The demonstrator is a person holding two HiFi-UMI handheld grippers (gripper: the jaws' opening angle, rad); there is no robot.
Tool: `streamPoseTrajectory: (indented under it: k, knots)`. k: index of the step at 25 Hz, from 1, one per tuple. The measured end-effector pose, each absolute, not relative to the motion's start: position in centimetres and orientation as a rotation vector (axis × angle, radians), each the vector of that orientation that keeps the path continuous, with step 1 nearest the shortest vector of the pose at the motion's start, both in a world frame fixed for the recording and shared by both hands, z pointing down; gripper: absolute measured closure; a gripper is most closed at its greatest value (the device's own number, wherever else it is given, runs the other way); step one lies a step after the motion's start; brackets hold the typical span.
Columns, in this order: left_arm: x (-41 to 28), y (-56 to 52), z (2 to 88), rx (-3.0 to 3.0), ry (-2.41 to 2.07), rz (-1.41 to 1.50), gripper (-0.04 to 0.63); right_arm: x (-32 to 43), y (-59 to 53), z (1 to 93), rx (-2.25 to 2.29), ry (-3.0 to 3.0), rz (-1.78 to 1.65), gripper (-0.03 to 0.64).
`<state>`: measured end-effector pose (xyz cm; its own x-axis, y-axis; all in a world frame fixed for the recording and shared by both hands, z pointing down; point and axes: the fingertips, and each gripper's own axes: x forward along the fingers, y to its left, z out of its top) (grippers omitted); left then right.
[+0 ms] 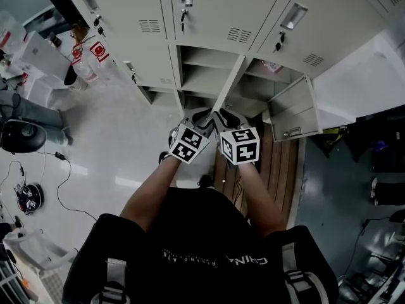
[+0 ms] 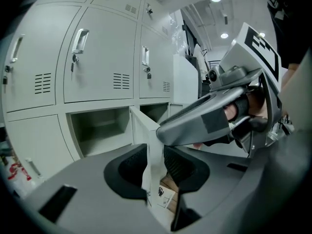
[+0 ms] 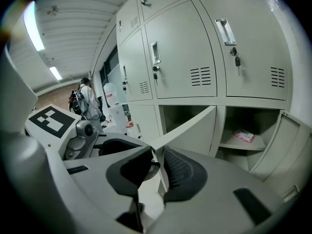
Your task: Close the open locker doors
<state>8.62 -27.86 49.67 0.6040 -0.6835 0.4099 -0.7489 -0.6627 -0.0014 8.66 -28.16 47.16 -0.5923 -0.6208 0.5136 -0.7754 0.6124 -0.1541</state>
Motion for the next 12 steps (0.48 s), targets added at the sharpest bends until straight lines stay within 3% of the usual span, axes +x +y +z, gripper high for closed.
streamPoseTrajectory:
  k: [12]
  knots:
    - [3.0,-30.5,49.5,2.602,-1.243,0.561,0.497,5.0,-30.0,47.2,1.058,-2.459,0.473,0.537]
